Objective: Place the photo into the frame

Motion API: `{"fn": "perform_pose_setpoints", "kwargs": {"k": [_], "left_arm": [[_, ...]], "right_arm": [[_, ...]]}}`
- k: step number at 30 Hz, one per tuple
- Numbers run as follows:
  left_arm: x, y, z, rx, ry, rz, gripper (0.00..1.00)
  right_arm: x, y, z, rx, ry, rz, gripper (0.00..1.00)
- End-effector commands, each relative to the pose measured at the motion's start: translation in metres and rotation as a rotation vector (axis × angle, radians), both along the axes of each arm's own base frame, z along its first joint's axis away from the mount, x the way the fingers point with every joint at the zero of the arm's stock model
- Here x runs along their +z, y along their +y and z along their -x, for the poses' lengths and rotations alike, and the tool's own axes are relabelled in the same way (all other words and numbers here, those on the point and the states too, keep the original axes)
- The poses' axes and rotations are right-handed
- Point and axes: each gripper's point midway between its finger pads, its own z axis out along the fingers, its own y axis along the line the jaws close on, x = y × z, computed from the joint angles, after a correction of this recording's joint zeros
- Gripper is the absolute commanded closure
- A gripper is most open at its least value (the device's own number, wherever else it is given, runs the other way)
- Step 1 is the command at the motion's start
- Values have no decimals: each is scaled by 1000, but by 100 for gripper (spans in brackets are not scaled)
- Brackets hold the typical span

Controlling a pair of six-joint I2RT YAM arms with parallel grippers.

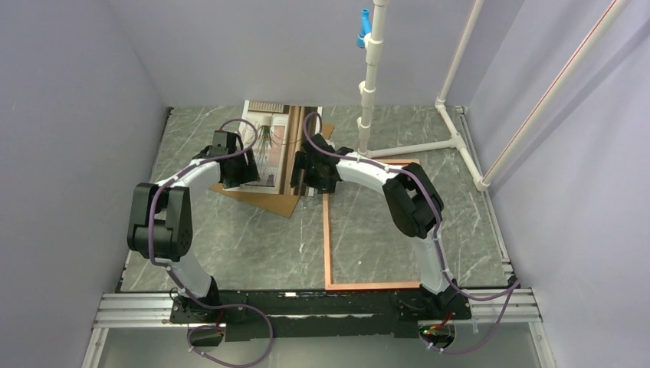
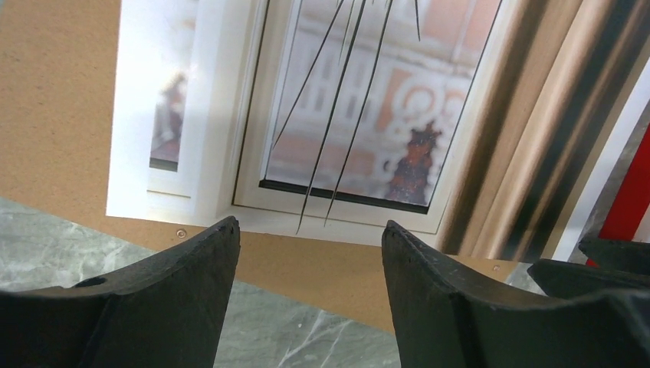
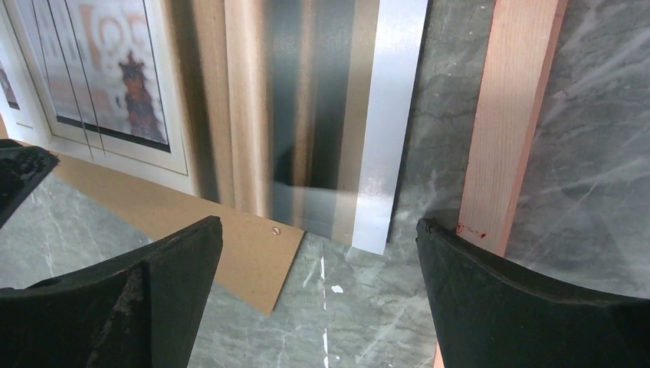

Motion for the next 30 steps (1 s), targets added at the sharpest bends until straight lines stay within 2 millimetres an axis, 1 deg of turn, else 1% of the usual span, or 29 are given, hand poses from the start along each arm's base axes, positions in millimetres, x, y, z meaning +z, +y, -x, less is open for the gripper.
{"fn": "perform_pose_setpoints", "kwargs": {"k": [1,3,4,7,12,13,15,21,22,27,30], "left_arm": [[6,-5,-7,-31,-1,15,29],[3,-5,-6,-32,13,15,29],[1,-5,-6,-32,21,13,30],[-5,-5,-5,-32,45,16,31],[-14,-9,-3,-39,69,39,34],[-15,-9,-3,-41,67,42,34],[-16,-10,-2,-42,69,46,35],[-17,-11,-2,-51,71,51,36],[-17,-11,-3,-52,70,53,36],[-21,-13,-2,-58,75,58,37],[-23,-13,-1,-60,80,58,37]], "right_arm": [[4,-2,-2,-24,9,-34,0],[0,5,-1,-18,31,-86,0],[-3,5,0,-29,44,-107,0],[-6,5,1,-64,68,-203,0],[-3,-1,1,-143,66,-374,4],[1,-1,0,-148,54,-402,5],[5,2,-1,-151,40,-447,6],[7,14,0,-126,52,-553,12],[7,15,1,-129,51,-568,14],[15,18,3,-121,28,-640,33],[17,22,1,-111,20,-687,51]]}}
